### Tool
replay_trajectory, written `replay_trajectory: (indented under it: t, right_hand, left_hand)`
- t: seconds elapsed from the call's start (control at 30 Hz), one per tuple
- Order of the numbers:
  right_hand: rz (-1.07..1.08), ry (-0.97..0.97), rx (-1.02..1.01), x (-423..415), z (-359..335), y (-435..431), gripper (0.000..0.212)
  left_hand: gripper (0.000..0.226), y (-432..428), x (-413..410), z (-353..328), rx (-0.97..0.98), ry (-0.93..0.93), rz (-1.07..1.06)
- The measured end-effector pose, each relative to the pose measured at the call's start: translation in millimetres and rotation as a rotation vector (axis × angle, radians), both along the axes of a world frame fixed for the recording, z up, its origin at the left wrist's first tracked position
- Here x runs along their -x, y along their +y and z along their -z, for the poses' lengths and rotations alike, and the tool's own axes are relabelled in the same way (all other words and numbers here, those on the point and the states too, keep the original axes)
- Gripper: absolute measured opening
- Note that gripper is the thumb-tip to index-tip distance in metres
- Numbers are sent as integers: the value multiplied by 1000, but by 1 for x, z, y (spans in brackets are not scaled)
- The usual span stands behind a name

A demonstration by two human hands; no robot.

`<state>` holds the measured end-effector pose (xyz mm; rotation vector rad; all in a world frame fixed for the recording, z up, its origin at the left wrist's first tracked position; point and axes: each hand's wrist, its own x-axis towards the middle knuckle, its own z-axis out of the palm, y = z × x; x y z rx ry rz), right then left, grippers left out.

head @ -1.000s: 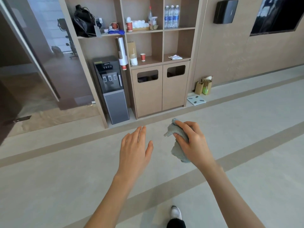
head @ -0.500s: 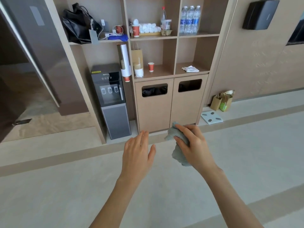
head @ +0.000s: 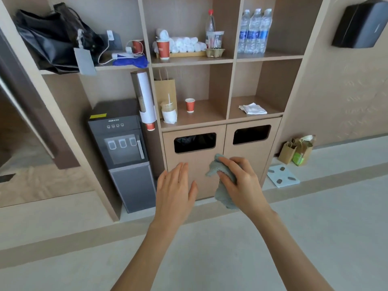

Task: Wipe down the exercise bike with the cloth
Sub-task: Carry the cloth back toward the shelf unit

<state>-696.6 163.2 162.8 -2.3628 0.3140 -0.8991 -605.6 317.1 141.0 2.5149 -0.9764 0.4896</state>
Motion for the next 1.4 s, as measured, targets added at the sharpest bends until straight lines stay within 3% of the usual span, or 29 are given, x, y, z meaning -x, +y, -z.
replay_trajectory:
  t: [0.33, 0.73, 1.03, 1.4]
  right_hand:
    - [-33, 5, -49, -175, 5, -140, 40]
    - [-241, 18, -36, -379, 19, -297, 38]
    - [-325, 72, -119, -499, 50, -342, 34]
    - [-293, 151, -155, -634, 99, -355, 34]
  left_hand:
    - [49, -136, -169, -1, -23, -20, -35]
    - [44, -276, -336, 14, 4, -44, -275]
    - [42, -311, -424, 43, 7, -102, -358]
    - [47, -339, -543, 81, -30, -113, -279]
